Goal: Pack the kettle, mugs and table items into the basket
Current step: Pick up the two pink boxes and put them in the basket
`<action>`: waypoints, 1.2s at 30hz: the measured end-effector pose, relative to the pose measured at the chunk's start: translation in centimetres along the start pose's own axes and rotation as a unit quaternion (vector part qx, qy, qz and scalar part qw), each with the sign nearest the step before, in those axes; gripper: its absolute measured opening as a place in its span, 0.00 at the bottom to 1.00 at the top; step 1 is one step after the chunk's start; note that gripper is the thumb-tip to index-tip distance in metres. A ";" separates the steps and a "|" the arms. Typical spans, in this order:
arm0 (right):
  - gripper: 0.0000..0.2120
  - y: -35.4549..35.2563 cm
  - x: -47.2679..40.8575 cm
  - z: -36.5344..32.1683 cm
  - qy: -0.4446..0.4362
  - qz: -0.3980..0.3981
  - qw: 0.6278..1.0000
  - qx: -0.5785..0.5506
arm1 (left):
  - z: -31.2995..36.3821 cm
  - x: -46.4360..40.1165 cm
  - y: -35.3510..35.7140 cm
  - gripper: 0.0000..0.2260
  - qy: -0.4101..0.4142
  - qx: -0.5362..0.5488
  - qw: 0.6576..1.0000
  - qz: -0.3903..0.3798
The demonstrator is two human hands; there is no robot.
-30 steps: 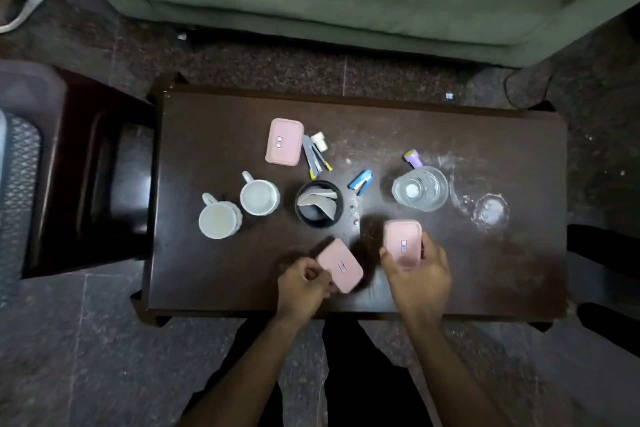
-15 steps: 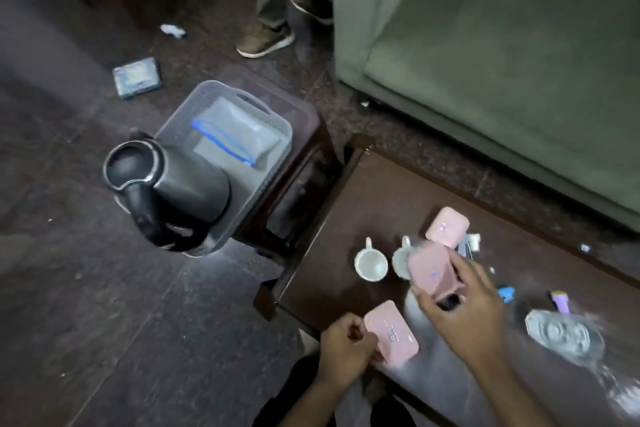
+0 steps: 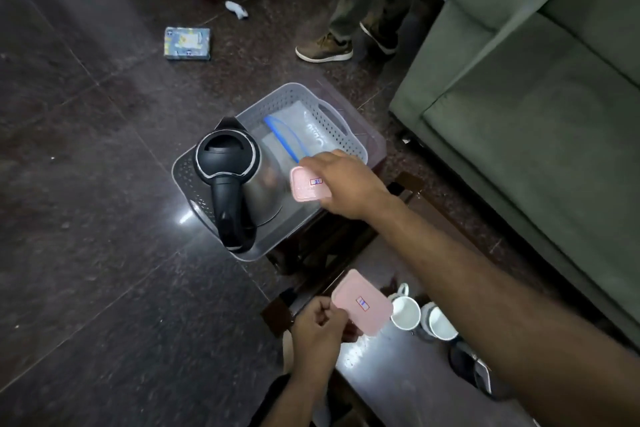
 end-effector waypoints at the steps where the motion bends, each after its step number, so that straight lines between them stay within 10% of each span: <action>1: 0.32 0.4 -1.2 0.1 -0.012 -0.021 0.999 0.030 | 0.5 -0.3 -0.2 0.02 0.001 0.022 1.000 0.005; 11: 0.28 5.6 -5.9 0.8 -0.063 -0.205 0.975 0.051 | 5.4 -2.8 -1.2 0.02 0.035 0.136 0.989 0.051; 20: 0.27 7.6 -5.6 1.6 -0.047 -0.201 0.976 -0.072 | 8.9 -5.2 -0.3 0.02 0.033 0.213 0.973 0.082; 24: 0.21 4.0 -5.5 4.2 0.029 -0.040 0.963 -0.266 | 10.3 -6.2 0.9 0.04 0.027 0.241 0.967 0.081; 29: 0.12 -0.5 -1.6 10.6 0.159 0.206 0.854 -0.451 | 14.3 -8.7 1.9 0.03 0.062 0.218 0.967 0.115; 36: 0.09 2.7 3.9 13.1 0.227 0.225 0.821 -0.473 | 17.2 -13.3 6.9 0.07 -0.027 0.324 0.938 0.122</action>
Point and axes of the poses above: each hand's wrist, its own x-axis away from the middle knuckle, its own y-axis out of the palm, z = x × y, the point moved 9 cm from there along -x, towards the middle knuckle
